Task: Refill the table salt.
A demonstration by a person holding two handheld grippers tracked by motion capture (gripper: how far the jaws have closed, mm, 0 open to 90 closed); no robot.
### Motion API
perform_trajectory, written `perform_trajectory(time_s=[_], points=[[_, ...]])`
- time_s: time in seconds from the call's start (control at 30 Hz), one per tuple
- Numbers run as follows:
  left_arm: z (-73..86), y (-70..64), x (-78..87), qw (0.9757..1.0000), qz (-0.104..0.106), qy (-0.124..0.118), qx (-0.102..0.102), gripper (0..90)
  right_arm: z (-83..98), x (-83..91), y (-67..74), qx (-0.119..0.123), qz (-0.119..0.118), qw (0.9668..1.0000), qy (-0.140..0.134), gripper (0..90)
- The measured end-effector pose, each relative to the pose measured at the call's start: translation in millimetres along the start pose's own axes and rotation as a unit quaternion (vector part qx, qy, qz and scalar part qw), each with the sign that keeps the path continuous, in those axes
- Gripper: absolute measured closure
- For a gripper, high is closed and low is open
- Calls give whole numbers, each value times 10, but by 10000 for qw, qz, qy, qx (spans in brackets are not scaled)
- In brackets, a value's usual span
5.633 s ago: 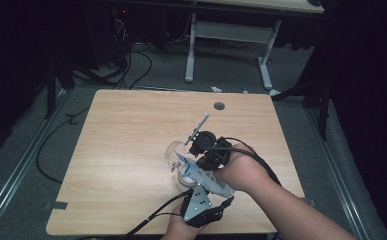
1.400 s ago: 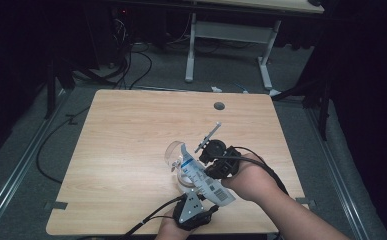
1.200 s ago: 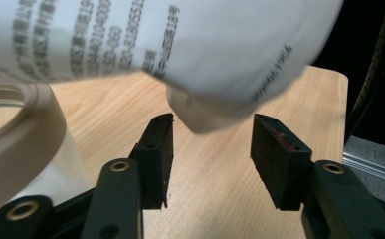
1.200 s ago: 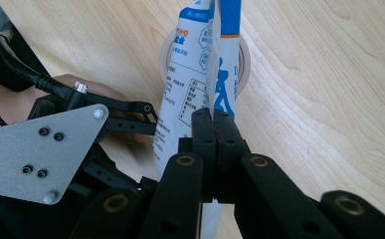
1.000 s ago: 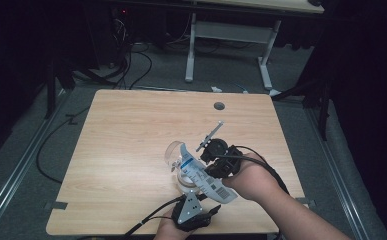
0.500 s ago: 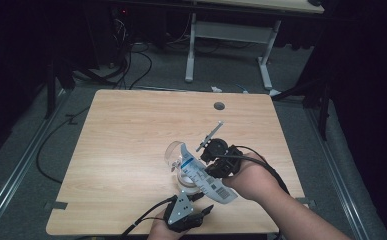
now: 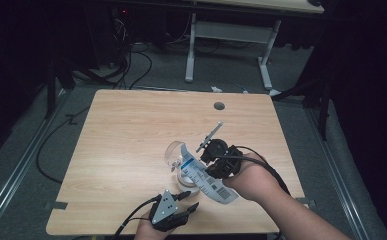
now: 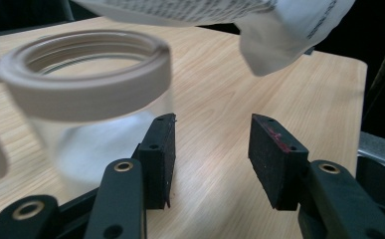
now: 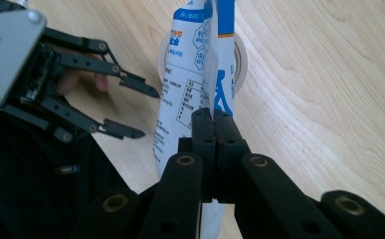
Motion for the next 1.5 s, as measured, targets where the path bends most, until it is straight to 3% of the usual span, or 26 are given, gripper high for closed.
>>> perform_trajectory(time_s=[0.4, 0.43, 0.57, 0.7, 0.8, 1.03, 1.5], points=[[-3, 307, 268, 9993, -380, -53, 45, 541, 23, 19, -3, 13, 33, 10000, -9, 900], [-11, 402, 332, 9987, -507, -63, 11, 541, 31, 20, -7, -7, 31, 10000, -15, 900], [-27, 552, 443, 9973, -721, -129, 17, 540, 47, 30, -22, -20, 40, 10000, -32, 900], [-48, 748, 624, 9947, -993, -215, 131, 538, 69, 57, -54, -92, 49, 9999, -84, 900], [-48, 820, 692, 9936, -1091, -242, 156, 537, 81, 67, -76, -107, 61, 9999, -101, 900], [-25, 977, 833, 9906, -1298, -276, 340, 534, 193, 86, -283, -318, 250, 9991, -89, 900], [-1, 1025, 851, 9898, -1337, -268, 409, 527, 525, -50, -783, -872, 531, 9948, -43, 900]])
Point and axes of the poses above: each handheld gripper's, and its own axes: x roughly backward along the jaws, z roughly out of its underside, y roughly to its left, the point moved 7 cm from there along -x, roughly forward along the jaws, and after that the axes turned 14 degrees about -y, right-handed, at the moved point
